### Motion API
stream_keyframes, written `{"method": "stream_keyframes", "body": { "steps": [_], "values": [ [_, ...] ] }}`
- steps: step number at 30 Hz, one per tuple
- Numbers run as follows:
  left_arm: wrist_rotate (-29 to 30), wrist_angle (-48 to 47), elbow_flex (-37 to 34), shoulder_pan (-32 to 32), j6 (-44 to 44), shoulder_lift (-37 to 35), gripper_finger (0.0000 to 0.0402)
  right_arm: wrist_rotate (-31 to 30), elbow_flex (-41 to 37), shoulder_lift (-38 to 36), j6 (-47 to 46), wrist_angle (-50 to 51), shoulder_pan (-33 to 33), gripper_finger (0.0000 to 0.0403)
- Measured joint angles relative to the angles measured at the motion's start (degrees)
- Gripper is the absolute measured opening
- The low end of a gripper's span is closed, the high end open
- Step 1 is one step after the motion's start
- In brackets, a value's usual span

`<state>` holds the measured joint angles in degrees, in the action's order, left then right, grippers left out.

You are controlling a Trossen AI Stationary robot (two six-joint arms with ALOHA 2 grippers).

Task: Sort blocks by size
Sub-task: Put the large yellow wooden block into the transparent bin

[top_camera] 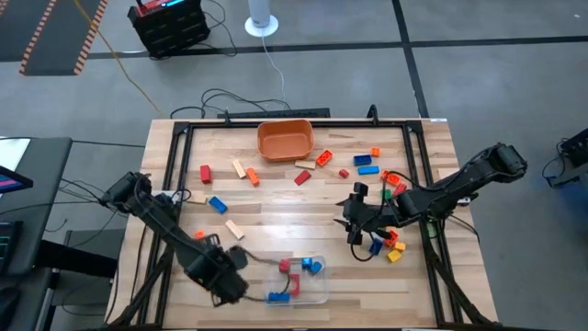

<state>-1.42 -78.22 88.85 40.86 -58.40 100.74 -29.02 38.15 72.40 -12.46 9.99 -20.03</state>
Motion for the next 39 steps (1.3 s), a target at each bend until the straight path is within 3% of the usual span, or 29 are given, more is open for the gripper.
{"method": "stream_keyframes", "body": {
  "steps": [10, 19, 26, 39],
  "values": [
    [-1.1, 4.7, -0.1, 8.0, 21.9, 7.9, 0.0224, 0.6, 0.0, 0.0, 2.5, -0.3, -0.2, 0.0255],
    [-1.5, -3.2, -0.1, 11.2, 47.2, 13.9, 0.0224, 3.4, 0.0, 0.0, 2.4, -2.0, -0.2, 0.0255],
    [3.3, -2.8, -0.5, 12.4, 57.9, 15.7, 0.0224, 4.1, 0.0, 0.0, 2.1, -3.4, -1.0, 0.0255],
    [3.8, 3.6, -9.3, 12.8, 65.9, 15.6, 0.0224, 4.1, 0.0, 0.0, 0.5, -3.6, -2.1, 0.0255]
  ]
}}
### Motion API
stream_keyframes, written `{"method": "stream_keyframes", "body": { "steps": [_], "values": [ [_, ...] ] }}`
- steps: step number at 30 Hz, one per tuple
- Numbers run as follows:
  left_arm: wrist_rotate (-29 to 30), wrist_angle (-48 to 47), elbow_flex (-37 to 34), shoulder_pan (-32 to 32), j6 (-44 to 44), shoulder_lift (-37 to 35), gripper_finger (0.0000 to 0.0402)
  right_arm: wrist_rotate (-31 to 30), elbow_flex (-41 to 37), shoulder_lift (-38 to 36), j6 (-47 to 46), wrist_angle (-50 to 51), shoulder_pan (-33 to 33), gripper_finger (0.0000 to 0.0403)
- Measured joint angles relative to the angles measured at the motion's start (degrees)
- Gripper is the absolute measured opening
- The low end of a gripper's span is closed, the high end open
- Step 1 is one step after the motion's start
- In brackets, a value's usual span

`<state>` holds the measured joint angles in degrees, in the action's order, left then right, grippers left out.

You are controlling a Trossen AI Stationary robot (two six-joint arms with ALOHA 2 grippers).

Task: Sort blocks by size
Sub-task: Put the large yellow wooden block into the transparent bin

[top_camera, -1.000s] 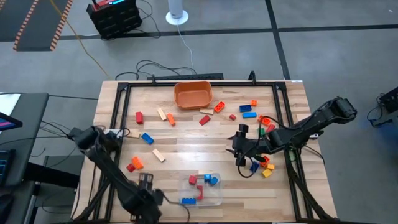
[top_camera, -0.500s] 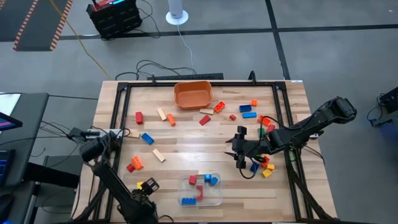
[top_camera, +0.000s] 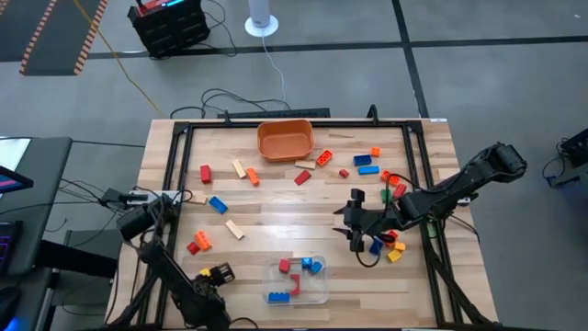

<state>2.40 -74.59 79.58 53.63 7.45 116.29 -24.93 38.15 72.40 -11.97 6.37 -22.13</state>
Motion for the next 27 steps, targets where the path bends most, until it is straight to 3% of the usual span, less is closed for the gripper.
{"method": "stream_keyframes", "body": {
  "steps": [6, 13, 16, 20, 27],
  "values": [
    [-0.4, 2.2, -2.0, 0.0, 0.5, 0.0, 0.0215, 0.0, 0.0, 0.0, -0.2, 0.0, 0.0, 0.0255],
    [-0.1, 1.1, -1.1, 0.0, 0.0, 0.0, 0.0126, 0.0, 0.0, 0.0, -0.2, 0.0, 0.0, 0.0255],
    [1.0, -0.5, 0.0, 0.0, -2.0, 0.0, 0.0125, 0.0, 0.0, 0.0, -1.3, 0.2, 0.0, 0.0255],
    [6.9, -4.4, 2.3, -0.4, -6.7, -0.6, 0.0125, 0.0, 0.0, 0.0, -2.2, 1.0, 0.0, 0.0255],
    [24.6, -3.3, 6.0, -4.6, -15.3, -8.5, 0.0125, 0.0, 0.0, 0.0, -2.1, 0.9, 0.9, 0.0255]
  ]
}}
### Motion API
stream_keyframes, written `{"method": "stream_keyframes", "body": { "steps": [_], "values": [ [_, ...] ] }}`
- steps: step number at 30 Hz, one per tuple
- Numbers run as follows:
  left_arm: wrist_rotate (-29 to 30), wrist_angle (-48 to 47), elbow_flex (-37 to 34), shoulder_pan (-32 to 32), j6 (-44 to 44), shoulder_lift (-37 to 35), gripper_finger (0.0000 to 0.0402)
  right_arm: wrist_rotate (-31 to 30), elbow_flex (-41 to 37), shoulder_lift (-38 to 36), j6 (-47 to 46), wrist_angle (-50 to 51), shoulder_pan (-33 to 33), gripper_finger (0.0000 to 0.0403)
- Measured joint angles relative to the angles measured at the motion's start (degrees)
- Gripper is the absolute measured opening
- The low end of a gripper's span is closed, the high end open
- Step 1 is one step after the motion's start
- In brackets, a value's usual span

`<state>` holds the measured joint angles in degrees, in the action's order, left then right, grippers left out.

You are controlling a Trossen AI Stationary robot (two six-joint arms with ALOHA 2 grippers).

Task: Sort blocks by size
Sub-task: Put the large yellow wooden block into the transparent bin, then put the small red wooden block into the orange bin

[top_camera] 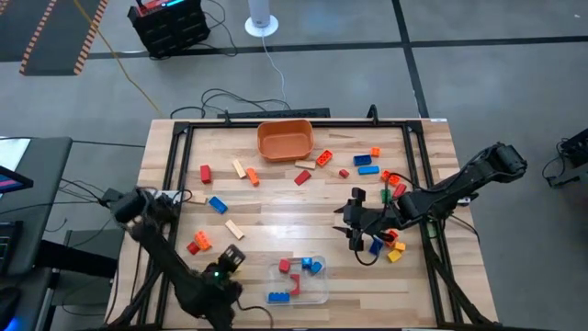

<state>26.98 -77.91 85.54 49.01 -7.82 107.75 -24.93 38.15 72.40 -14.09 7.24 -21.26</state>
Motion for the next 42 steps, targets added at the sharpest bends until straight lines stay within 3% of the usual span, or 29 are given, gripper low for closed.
{"method": "stream_keyframes", "body": {
  "steps": [4, 12, 19, 22, 27, 30, 36, 42],
  "values": [
    [0.5, 10.5, 1.2, -3.9, 1.3, -3.7, 0.0125, 0.0, 0.0, 0.0, -0.9, 0.2, -0.6, 0.0255],
    [-3.1, 41.1, 1.4, -11.9, 2.1, -5.0, 0.0125, 0.0, 0.0, 0.0, -4.6, 0.8, -3.3, 0.0255],
    [-13.9, 46.7, 1.4, -18.7, -6.4, 0.0, 0.0125, -0.4, 0.0, 0.0, -6.2, 1.1, -5.0, 0.0255],
    [-19.4, 47.1, 1.4, -20.3, -9.6, 1.0, 0.0178, -0.5, 0.0, 0.0, -7.8, 2.1, -6.0, 0.0255],
    [-27.8, 40.7, 2.3, -22.7, -17.1, 1.0, 0.0332, -0.7, 0.0, 0.0, -9.6, 2.8, -7.4, 0.0255],
    [-28.5, 29.3, 4.5, -22.8, -21.6, 1.0, 0.0374, -2.2, 0.0, 0.0, -9.6, 2.8, -7.9, 0.0255],
    [-25.6, 3.7, 4.9, -18.7, -31.1, 0.7, 0.036, -3.5, 0.0, 0.0, -9.5, 3.2, -7.9, 0.0255],
    [-19.4, -1.1, 1.3, -11.2, -44.4, -4.3, 0.0322, -3.5, 0.0, 0.0, -9.4, 3.1, -7.9, 0.0255]
  ]
}}
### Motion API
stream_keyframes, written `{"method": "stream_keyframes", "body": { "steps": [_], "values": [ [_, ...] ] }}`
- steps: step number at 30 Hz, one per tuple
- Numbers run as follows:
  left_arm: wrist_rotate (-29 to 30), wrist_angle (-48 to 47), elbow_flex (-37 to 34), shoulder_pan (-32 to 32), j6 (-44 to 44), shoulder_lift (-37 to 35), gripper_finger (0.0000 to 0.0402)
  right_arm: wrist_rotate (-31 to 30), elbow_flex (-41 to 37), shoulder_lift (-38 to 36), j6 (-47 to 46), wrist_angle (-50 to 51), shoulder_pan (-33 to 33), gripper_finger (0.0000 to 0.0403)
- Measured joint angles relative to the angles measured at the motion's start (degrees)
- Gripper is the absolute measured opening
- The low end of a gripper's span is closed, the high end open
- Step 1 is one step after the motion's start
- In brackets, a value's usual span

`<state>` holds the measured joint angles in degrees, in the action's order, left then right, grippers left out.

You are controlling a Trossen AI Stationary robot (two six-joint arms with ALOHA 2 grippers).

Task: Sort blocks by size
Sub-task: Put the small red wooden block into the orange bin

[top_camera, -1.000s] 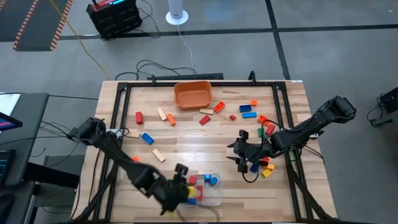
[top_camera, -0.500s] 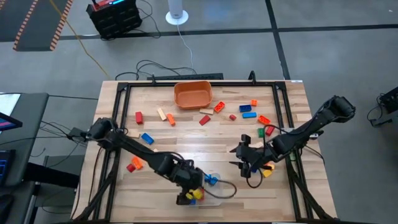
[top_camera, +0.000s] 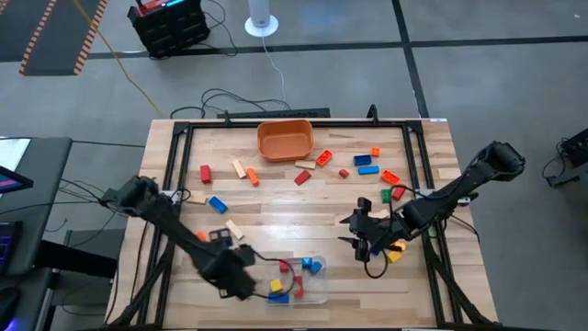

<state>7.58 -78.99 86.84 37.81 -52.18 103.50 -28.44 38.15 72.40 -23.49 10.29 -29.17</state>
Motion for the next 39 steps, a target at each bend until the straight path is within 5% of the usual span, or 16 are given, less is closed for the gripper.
{"method": "stream_keyframes", "body": {
  "steps": [7, 14, 20, 27, 39],
  "values": [
    [1.2, -1.7, -12.1, 7.4, -21.2, -12.5, 0.0286, 0.0, 0.0, 0.0, 0.0, -0.1, 0.0, 0.0255],
    [-0.6, 7.7, -31.6, 11.0, -48.1, -27.8, 0.0281, -0.2, 0.0, 0.0, 1.0, -0.5, 0.3, 0.0255],
    [-4.8, 16.2, -44.5, 11.0, -58.1, -35.8, 0.0289, -0.2, 0.0, 0.0, 1.5, -0.9, 0.4, 0.0255],
    [-7.5, 21.1, -49.6, 11.0, -56.9, -36.6, 0.0291, -0.2, 0.0, 0.0, 1.5, -1.0, 0.3, 0.0255],
    [-7.8, 25.9, -49.6, 11.0, -42.5, -25.1, 0.0286, -0.2, 0.0, 0.0, 1.5, -1.8, 0.7, 0.0255]
  ]
}}
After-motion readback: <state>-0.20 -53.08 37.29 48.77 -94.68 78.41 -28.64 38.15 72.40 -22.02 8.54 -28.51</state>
